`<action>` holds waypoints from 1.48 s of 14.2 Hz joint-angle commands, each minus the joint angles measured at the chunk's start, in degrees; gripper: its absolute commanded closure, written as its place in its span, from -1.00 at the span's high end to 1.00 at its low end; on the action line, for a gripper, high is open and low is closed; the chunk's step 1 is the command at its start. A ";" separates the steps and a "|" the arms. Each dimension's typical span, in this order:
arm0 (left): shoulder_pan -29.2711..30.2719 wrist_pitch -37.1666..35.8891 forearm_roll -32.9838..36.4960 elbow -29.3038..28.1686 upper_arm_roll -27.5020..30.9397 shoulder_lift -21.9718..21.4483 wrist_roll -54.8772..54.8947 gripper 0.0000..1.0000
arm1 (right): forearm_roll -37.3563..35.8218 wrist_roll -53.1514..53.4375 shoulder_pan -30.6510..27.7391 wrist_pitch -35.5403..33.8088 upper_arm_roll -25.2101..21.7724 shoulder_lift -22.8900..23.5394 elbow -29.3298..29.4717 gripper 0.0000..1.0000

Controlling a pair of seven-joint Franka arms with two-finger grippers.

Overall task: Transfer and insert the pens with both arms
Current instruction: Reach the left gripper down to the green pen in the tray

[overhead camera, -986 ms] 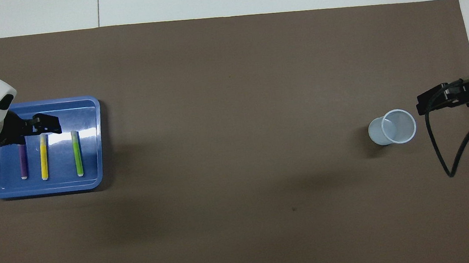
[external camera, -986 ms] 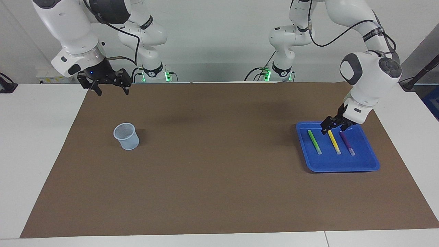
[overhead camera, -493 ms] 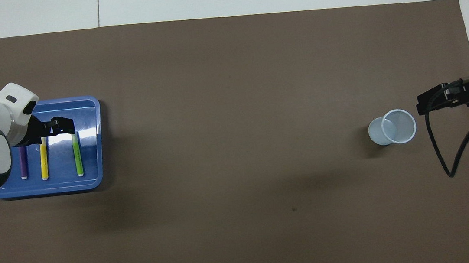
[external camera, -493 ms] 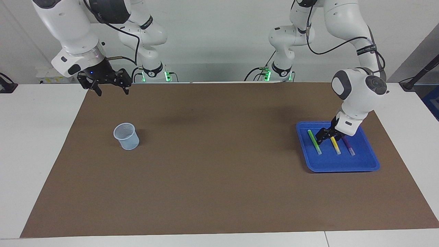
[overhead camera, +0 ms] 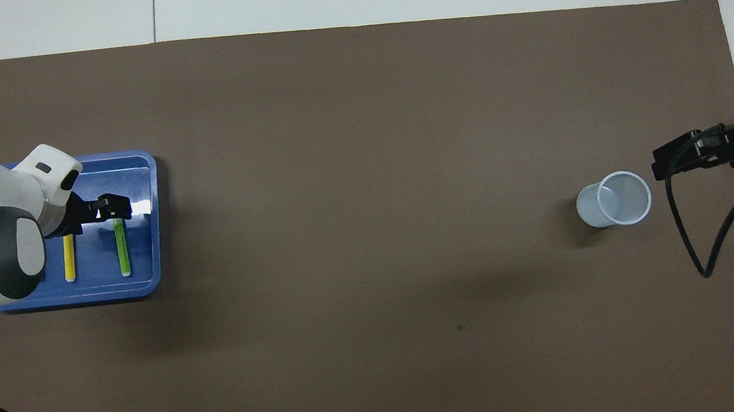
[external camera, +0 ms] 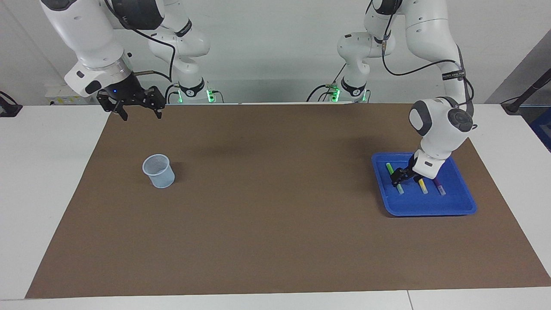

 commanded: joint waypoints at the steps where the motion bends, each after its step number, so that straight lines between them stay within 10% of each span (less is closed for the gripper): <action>1: 0.33 2.01 -0.54 -3.09 -0.14 -0.90 0.11 0.92 | 1.34 -0.53 -0.44 -0.39 -0.08 -0.58 -0.17 1.00; 10: -0.29 3.42 -0.54 -4.94 -0.14 -0.72 -0.25 0.51 | 1.34 -0.53 -0.44 -0.39 -0.08 -0.58 -0.17 1.00; 21: -0.64 6.22 -0.54 -5.90 -0.14 -0.55 -2.97 -0.80 | 1.34 -0.53 -0.44 -0.39 -0.08 -0.58 -0.17 1.00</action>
